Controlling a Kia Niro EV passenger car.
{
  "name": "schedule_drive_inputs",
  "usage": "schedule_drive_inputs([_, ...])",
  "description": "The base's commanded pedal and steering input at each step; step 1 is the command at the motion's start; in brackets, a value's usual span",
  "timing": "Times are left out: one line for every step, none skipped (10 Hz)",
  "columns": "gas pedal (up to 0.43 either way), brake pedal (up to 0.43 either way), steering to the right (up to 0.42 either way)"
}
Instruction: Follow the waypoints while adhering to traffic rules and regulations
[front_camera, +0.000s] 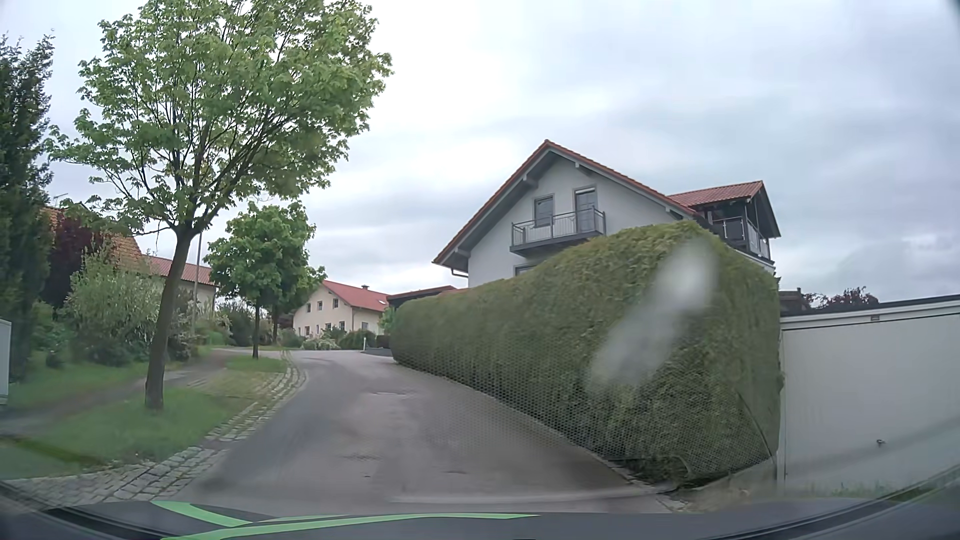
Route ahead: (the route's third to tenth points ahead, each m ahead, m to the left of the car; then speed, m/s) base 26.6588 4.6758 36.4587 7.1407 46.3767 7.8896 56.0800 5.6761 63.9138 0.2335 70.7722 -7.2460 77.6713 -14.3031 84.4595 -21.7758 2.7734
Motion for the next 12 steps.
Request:
schedule_drive_inputs([0.539,0.000,-0.280])
schedule_drive_inputs([0.539,0.000,-0.243])
schedule_drive_inputs([0.539,0.000,-0.213])
schedule_drive_inputs([0.539,0.000,-0.182])
schedule_drive_inputs([0.539,0.000,-0.157])
schedule_drive_inputs([0.539,0.000,-0.136])
schedule_drive_inputs([0.539,0.000,-0.120])
schedule_drive_inputs([0.539,0.000,-0.107])
schedule_drive_inputs([0.539,0.000,-0.091])
schedule_drive_inputs([0.531,0.000,-0.079])
schedule_drive_inputs([0.512,0.000,-0.070])
schedule_drive_inputs([0.480,0.000,-0.058])
